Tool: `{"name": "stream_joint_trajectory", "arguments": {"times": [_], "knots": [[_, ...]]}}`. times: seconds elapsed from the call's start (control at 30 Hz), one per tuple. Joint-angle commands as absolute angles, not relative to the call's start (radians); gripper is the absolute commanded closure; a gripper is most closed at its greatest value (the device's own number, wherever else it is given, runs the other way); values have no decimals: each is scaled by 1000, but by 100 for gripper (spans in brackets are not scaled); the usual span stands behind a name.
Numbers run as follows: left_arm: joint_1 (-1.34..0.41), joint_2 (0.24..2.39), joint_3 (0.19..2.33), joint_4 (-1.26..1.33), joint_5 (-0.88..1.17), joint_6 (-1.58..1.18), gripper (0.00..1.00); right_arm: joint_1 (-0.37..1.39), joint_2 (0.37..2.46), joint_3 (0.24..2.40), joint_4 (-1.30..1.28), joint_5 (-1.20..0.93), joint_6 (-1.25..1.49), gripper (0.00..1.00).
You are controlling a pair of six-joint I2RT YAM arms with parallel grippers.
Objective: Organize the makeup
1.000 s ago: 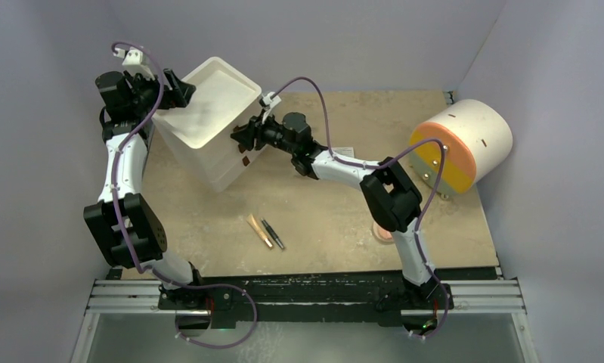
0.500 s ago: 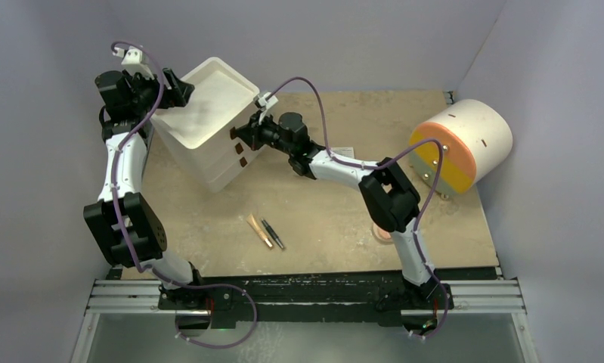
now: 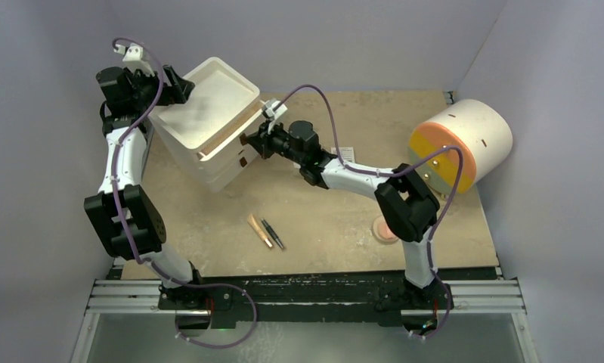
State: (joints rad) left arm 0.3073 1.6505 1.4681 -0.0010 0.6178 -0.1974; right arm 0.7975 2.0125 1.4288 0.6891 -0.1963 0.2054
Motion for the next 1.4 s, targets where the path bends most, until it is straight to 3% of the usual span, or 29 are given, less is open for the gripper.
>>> {"name": "stream_joint_trajectory", "arguments": {"times": [0.0, 0.2, 0.27, 0.5, 0.63, 0.83, 1.23, 1.3, 1.37], "knots": [[307, 1711, 1513, -96, 605, -197, 2, 783, 1928, 1368, 683, -180, 166, 100], [308, 1769, 1553, -136, 580, -182, 10, 769, 1846, 1305, 675, -179, 153, 100], [307, 1788, 1574, -161, 570, -173, 17, 765, 1827, 1286, 675, -180, 153, 100], [308, 1836, 1616, -194, 612, -171, 74, 754, 1780, 1242, 659, -166, 136, 100], [307, 1852, 1632, -207, 615, -172, 100, 709, 1738, 1204, 643, -180, 150, 100], [305, 1854, 1631, -204, 615, -176, 100, 602, 1660, 1137, 634, -261, 218, 100], [296, 1862, 1661, -222, 600, -160, 100, 584, 1629, 1109, 523, -204, 168, 100], [294, 1862, 1663, -223, 598, -160, 100, 580, 1625, 1106, 492, -183, 156, 81], [290, 1862, 1663, -226, 597, -158, 100, 578, 1627, 1099, 467, -145, 143, 50]]}}
